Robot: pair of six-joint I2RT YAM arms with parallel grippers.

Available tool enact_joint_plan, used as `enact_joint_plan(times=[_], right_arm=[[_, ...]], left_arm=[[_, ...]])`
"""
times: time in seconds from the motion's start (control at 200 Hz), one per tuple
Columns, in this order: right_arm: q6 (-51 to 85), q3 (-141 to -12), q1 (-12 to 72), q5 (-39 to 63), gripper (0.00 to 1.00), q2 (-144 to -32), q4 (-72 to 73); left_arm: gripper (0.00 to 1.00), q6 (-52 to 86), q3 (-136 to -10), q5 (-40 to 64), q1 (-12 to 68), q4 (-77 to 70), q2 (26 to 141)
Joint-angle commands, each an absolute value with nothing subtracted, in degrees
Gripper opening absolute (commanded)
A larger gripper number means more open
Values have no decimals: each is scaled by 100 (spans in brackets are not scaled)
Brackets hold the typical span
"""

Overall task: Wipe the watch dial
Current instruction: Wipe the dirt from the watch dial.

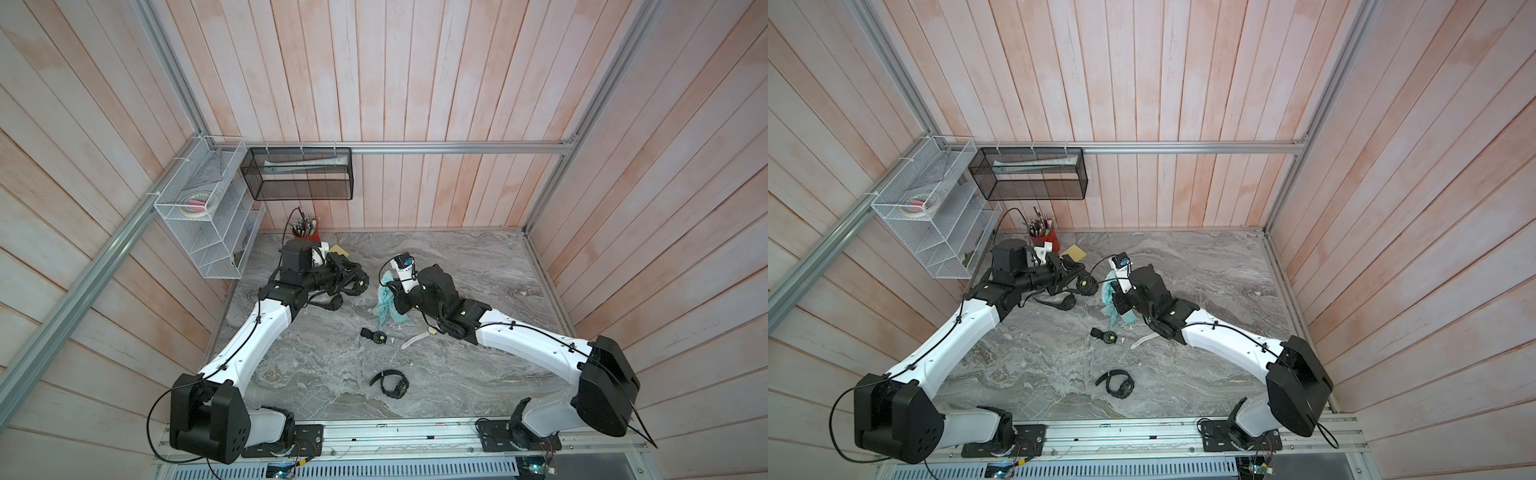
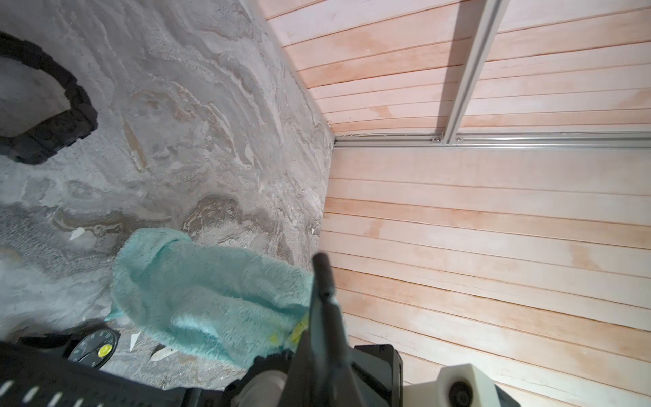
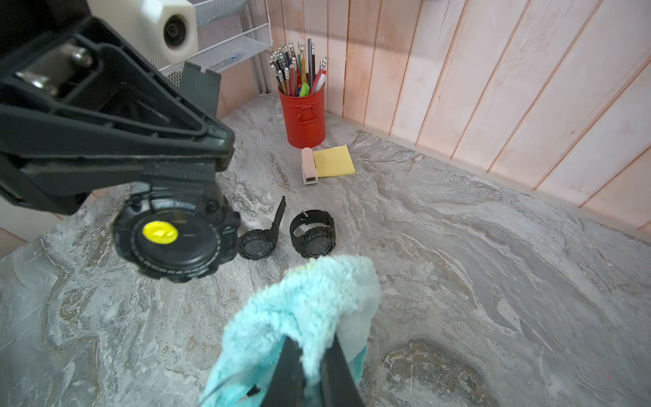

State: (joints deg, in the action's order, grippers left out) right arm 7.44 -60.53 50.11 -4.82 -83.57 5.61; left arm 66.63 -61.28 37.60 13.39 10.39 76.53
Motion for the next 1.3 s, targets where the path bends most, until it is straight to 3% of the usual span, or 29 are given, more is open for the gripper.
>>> enact_joint_plan(times=[0.0, 0.48, 1.035, 1.295], right_arm=[[688, -6377, 5127, -483, 0, -8432, 708], [567, -6876, 5572, -180, 0, -8859, 711], [1124, -7100, 5489, -1526, 0, -8979, 566], [710, -7022, 5783, -742, 0, -9022, 887]], left_arm=[[0, 6770, -6030, 3834, 1335, 653, 7576], [0, 6813, -5982, 3560, 1526, 477, 7421], [0, 6831, -5808, 3753, 1648, 540, 7251], [0, 6790, -5807, 3692, 1644, 579, 7305]])
